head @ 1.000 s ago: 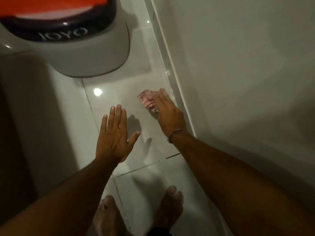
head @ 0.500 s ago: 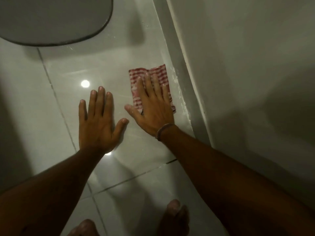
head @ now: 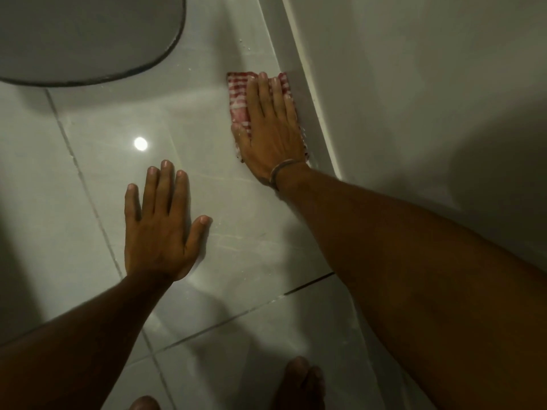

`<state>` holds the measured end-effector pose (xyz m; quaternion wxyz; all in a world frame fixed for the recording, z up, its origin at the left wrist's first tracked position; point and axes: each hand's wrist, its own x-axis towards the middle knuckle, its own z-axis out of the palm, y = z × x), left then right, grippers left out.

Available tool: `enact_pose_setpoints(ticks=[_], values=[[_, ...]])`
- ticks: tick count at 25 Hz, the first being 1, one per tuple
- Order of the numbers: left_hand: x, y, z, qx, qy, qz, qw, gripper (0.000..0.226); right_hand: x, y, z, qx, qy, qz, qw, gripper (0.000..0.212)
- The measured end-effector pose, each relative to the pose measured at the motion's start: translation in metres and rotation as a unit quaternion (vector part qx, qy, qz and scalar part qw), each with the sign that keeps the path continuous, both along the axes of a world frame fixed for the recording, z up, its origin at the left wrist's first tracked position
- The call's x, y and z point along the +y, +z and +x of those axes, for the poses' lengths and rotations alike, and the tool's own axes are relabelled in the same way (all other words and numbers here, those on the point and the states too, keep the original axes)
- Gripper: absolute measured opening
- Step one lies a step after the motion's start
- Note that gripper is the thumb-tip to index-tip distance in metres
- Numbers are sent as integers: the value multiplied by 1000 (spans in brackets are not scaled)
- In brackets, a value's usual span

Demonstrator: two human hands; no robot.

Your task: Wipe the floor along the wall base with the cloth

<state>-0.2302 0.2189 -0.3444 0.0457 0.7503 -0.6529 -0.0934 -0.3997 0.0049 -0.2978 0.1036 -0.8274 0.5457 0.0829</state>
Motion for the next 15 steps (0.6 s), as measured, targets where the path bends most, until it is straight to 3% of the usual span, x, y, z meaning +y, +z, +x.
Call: enact_pose_setpoints(ticks=[6,15], values=[[0,4,1,8,-1,5,1000,87,33,-1,-24,-9,-18,9,1000,73],[0,5,1,8,-10,6,1000,87,155,-9,-92,-50,-72,-34,996,63]])
